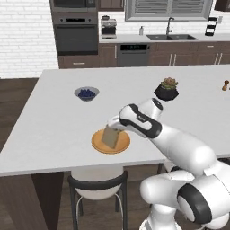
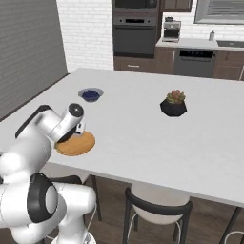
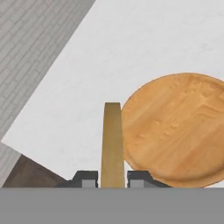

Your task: Start the toaster. Once the lever pops up, take the bread to the plate on the dining counter.

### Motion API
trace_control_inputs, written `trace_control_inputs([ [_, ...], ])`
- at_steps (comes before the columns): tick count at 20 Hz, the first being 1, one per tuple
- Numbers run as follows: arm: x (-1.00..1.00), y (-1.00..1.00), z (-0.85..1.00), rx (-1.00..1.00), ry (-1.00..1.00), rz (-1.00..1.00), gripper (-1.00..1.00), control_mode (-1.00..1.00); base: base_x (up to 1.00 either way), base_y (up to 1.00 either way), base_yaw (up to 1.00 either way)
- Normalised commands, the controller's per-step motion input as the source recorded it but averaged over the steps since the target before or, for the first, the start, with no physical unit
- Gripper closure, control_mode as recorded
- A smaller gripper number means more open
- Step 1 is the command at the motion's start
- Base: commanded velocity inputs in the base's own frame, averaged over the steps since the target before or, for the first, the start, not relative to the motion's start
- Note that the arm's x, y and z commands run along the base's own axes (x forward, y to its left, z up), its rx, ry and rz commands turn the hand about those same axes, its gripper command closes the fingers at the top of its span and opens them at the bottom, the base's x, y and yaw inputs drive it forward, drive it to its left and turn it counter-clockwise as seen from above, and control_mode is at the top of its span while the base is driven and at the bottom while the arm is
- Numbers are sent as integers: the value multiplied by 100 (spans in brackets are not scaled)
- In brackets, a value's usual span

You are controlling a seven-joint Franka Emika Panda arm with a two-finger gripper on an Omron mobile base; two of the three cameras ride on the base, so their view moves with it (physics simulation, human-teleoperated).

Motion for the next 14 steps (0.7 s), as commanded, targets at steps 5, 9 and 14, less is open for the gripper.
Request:
trace_control_inputs([
  [5, 25, 0, -34, 0, 0, 4, 100, -100, 0, 0, 0],
  [9, 17, 0, -35, -3, 0, 5, 100, -100, 0, 0, 0],
  [14, 33, 0, -15, -2, 0, 5, 100, -100, 0, 0, 0],
])
